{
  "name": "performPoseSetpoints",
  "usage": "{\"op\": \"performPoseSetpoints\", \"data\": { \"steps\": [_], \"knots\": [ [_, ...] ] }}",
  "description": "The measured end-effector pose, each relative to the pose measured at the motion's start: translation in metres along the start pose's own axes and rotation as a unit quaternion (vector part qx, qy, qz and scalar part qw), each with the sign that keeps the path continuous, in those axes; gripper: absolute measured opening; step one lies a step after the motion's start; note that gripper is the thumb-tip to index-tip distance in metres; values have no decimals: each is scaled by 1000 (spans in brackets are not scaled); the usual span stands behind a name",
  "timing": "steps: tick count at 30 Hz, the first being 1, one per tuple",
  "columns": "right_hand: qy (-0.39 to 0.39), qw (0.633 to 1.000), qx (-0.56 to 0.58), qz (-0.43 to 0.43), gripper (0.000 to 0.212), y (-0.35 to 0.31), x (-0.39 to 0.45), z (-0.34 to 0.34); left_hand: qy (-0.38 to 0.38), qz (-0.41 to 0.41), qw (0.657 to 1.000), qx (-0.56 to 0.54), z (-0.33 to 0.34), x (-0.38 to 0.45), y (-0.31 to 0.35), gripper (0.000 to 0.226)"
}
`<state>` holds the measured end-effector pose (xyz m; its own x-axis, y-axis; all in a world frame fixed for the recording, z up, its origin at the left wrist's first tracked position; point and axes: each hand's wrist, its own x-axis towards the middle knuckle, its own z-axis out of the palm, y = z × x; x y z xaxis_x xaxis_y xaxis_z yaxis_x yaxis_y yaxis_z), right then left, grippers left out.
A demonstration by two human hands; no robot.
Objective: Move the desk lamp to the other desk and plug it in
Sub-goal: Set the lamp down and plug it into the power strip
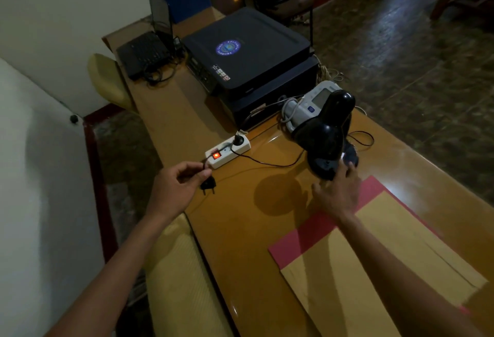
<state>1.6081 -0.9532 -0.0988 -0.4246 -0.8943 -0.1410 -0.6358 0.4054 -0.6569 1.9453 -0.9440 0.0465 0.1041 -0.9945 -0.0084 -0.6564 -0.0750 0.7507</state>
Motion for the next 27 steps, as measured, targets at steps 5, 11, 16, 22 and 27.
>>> {"op": "performPoseSetpoints", "data": {
  "steps": [5, 11, 16, 22, 27],
  "knots": [
    [-80, 983, 109, -127, 49, -67, -88, 31, 28, -17, 999, -14, -8, -21, -29, 17],
    [-120, 932, 148, -307, 45, -176, -109, 39, -20, 64, 998, 15, -12, -4, -42, 15],
    [-127, 908, -139, -374, 45, -220, -72, 35, -72, 201, 977, 24, -20, 43, -47, 23],
    [-104, 929, -163, -316, 20, -248, -28, 36, -108, 189, 976, 0, -10, 120, -60, 30],
    [-87, 944, -164, -272, 19, -263, 3, 49, -157, 201, 967, -7, 17, 171, -62, 21]
  ]
}}
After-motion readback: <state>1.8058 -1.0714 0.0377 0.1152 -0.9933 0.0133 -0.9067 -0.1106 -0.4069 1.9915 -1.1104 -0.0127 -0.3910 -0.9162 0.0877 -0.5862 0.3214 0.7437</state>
